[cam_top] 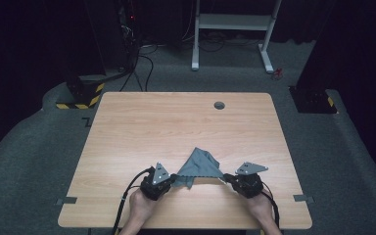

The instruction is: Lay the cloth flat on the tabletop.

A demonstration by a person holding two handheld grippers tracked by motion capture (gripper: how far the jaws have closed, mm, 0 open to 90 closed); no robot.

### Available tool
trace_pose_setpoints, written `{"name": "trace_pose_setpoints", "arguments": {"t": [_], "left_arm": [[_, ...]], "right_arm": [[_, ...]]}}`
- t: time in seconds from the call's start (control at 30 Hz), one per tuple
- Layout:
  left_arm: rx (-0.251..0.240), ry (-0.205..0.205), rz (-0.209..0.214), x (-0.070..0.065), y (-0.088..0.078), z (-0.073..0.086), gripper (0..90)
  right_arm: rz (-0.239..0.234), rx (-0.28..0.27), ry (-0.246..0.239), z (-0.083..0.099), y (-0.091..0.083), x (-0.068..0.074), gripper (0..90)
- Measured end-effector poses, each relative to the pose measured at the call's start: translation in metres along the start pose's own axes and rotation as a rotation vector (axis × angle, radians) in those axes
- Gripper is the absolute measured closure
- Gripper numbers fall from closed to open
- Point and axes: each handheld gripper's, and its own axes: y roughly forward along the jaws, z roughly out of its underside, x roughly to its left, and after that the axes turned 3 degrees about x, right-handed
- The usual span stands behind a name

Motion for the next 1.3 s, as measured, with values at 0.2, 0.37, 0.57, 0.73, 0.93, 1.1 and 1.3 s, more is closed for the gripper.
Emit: {"name": "trace_pose_setpoints", "arguments": {"t": [0.2, 0.37, 0.57, 0.73, 0.93, 1.1, 1.3], "left_arm": [[0.023, 0.046, 0.045, -0.012, -0.002, 0.011, 87.8], [0.067, 0.106, 0.088, -0.027, 0.0, 0.018, 87.6], [0.045, 0.058, 0.052, -0.031, 0.002, 0.017, 67.6], [0.039, 0.039, 0.035, -0.034, 0.009, 0.018, 51.4], [0.049, 0.029, 0.031, -0.034, 0.01, 0.015, 61.8], [0.065, 0.097, -0.012, -0.034, 0.008, 0.011, 87.3], [0.056, 0.116, 0.03, -0.032, -0.005, 0.008, 85.7]], "right_arm": [[-0.006, 0.019, -0.018, 0.012, -0.007, 0.008, 88.6], [-0.014, 0.044, -0.049, 0.021, -0.009, 0.014, 88.5], [0.011, 0.015, -0.043, 0.022, -0.008, 0.016, 70.2], [0.016, 0.026, -0.054, 0.02, -0.003, 0.018, 71.1], [0.021, 0.02, -0.053, 0.021, -0.001, 0.013, 89.1], [0.034, -0.022, -0.04, 0.019, -0.015, 0.007, 89.4], [0.021, 0.043, -0.087, 0.021, -0.016, 0.013, 89.3]]}}
